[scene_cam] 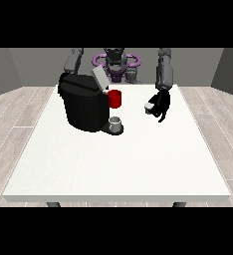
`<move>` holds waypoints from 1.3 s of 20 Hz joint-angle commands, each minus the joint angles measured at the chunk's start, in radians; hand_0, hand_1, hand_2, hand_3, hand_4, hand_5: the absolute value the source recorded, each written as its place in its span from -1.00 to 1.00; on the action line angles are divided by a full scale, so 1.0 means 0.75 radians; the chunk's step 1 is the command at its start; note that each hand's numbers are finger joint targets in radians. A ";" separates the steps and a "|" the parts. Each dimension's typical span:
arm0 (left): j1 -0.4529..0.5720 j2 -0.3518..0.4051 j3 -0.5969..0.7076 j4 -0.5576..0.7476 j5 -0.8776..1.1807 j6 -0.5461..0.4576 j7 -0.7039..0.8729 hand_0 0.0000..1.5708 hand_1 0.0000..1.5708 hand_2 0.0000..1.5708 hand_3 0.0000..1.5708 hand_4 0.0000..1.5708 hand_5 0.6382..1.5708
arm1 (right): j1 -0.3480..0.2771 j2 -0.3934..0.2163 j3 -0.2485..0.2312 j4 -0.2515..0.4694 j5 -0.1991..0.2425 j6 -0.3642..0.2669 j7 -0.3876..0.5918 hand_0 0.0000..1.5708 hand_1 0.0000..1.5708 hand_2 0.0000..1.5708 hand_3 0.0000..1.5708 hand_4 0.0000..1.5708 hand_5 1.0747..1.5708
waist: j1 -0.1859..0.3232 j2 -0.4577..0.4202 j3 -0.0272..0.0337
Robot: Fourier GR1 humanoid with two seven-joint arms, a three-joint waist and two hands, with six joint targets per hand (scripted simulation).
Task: Insert the coffee pod into the coffee machine and close the lid
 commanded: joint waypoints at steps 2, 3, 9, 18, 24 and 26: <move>-0.010 -0.089 -0.041 0.008 -0.036 0.000 -0.044 0.70 0.70 0.77 0.67 -0.21 1.00 | -0.005 0.005 -0.040 0.097 -0.017 -0.009 -0.078 -1.00 -1.00 -1.00 -1.00 -0.52 1.00 | 0.038 -0.013 -0.0130; -0.004 -0.116 -0.028 0.017 -0.033 0.062 -0.068 0.76 0.76 0.81 0.72 -0.16 1.00 | -0.024 -0.022 -0.051 0.065 -0.047 0.028 -0.039 -1.00 -1.00 -1.00 -1.00 -0.49 1.00 | 0.013 0.008 -0.0134; -0.053 -0.178 0.002 0.011 -0.013 0.042 -0.058 0.54 0.54 0.68 0.69 -0.13 1.00 | 0.014 -0.016 -0.055 0.137 -0.055 0.031 -0.079 -1.00 -1.00 -1.00 -1.00 -0.49 1.00 | 0.029 -0.075 -0.0131; -0.125 -0.219 -0.020 -0.080 -0.017 -0.083 -0.032 0.79 0.79 0.75 0.63 -0.23 1.00 | 0.047 -0.030 -0.109 0.379 -0.056 0.050 -0.286 -1.00 -1.00 -1.00 -1.00 -0.64 1.00 | 0.124 -0.152 -0.0121; -0.134 -0.210 0.048 -0.083 0.048 -0.176 0.023 0.60 0.60 0.67 0.61 -0.27 1.00 | 0.107 -0.076 -0.077 0.325 -0.049 0.082 -0.145 -1.00 -1.00 -1.00 -1.00 -0.67 1.00 | 0.098 -0.286 -0.0128; -0.123 -0.141 0.089 -0.061 0.070 -0.219 -0.051 0.60 0.60 0.67 0.61 -0.27 1.00 | 0.072 -0.063 -0.065 0.267 -0.051 0.063 -0.109 -1.00 -1.00 -1.00 -1.00 -0.72 1.00 | 0.093 -0.255 -0.0132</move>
